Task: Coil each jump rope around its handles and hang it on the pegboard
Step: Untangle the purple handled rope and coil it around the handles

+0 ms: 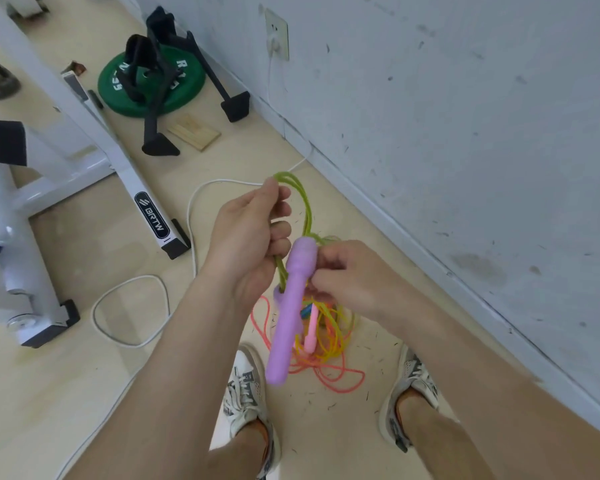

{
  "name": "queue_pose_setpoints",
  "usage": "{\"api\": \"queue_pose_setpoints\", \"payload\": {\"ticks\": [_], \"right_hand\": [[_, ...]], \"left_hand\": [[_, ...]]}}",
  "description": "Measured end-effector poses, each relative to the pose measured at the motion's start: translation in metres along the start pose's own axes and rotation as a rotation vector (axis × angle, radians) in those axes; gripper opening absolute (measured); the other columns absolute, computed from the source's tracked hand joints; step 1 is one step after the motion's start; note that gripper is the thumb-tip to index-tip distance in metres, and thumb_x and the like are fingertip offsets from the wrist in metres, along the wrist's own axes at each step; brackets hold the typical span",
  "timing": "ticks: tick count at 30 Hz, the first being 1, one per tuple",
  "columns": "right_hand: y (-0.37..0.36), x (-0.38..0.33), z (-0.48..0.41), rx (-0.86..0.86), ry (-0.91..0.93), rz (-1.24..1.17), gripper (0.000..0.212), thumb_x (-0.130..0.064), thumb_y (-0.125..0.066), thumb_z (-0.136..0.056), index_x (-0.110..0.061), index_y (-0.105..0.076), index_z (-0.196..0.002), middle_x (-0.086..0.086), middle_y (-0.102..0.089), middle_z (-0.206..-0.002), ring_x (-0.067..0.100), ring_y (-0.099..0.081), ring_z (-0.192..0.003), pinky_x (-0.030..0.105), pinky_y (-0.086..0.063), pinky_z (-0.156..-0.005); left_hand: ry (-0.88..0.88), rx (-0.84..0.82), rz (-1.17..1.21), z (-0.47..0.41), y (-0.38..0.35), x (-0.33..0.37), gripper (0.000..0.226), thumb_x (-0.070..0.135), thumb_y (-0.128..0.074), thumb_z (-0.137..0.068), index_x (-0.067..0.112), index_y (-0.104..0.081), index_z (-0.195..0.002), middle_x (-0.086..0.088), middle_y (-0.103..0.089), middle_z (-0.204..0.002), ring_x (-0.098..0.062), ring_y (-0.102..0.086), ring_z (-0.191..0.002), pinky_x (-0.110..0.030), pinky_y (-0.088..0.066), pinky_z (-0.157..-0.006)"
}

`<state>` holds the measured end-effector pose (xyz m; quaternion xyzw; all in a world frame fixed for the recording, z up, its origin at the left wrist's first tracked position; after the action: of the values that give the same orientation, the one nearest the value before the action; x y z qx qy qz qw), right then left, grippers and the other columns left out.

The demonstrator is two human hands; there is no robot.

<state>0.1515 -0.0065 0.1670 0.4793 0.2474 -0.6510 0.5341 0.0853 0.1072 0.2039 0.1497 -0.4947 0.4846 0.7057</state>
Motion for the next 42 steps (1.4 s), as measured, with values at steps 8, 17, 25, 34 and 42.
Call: {"api": "queue_pose_setpoints", "payload": {"ticks": [8,17,25,34,42], "right_hand": [[-0.013,-0.006,0.006,-0.156,-0.055,-0.508,0.028,-0.016,-0.058,-0.097,-0.021,-0.053,-0.124,0.010,-0.061,-0.106,0.032,-0.063,-0.092,0.046,-0.056,-0.084],[0.007,-0.009,0.003,0.033,-0.068,-0.718,0.028,-0.011,-0.042,-0.093,-0.008,-0.070,-0.099,0.016,-0.070,-0.089,0.038,-0.070,-0.081,0.058,-0.052,-0.091],[0.012,-0.001,0.004,0.081,0.012,-0.525,0.005,0.005,-0.062,-0.087,0.000,-0.062,-0.090,0.011,-0.052,-0.064,0.015,-0.046,-0.050,0.025,-0.045,-0.050],[-0.017,-0.003,0.020,-0.237,-0.114,-0.560,0.042,-0.040,-0.061,-0.082,-0.012,-0.053,-0.112,0.016,-0.067,-0.093,0.034,-0.069,-0.077,0.044,-0.058,-0.074],[-0.020,-0.001,0.013,-0.161,0.046,-0.350,0.044,-0.051,-0.058,-0.091,-0.015,-0.057,-0.117,-0.012,-0.066,-0.071,0.020,-0.060,-0.106,0.038,-0.047,-0.093]], "left_hand": [[0.009,-0.081,0.159,0.007,-0.010,0.001,0.017,0.018,-0.049,-0.099,0.008,-0.056,-0.087,-0.002,-0.044,-0.063,-0.006,-0.022,-0.040,-0.016,-0.017,-0.033],[-0.218,-0.122,-0.518,0.018,-0.019,-0.004,0.005,0.002,-0.065,-0.082,0.004,-0.063,-0.086,-0.003,-0.061,-0.062,-0.018,-0.061,-0.051,-0.026,-0.050,-0.045],[-0.027,-0.036,0.129,0.003,-0.013,0.001,0.014,0.013,-0.050,-0.097,0.009,-0.061,-0.088,-0.003,-0.045,-0.070,-0.007,-0.024,-0.043,-0.016,-0.019,-0.035],[0.178,-0.022,0.785,-0.012,0.001,-0.005,0.017,0.011,-0.043,-0.098,0.012,-0.051,-0.084,0.001,-0.035,-0.066,-0.006,-0.027,-0.039,-0.015,-0.021,-0.030],[0.201,0.027,0.948,-0.015,0.009,-0.006,0.021,0.006,-0.039,-0.096,0.011,-0.047,-0.078,0.002,-0.032,-0.061,-0.009,-0.030,-0.038,-0.018,-0.024,-0.031]]}}
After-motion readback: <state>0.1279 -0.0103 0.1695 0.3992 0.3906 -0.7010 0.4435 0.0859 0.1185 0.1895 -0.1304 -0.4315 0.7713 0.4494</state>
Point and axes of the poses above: each hand's wrist, its own z-axis away from the middle knuckle, its own y-axis out of the back of the hand, x = y × z, the point moved 4 cm from there along -z, towards the middle knuckle
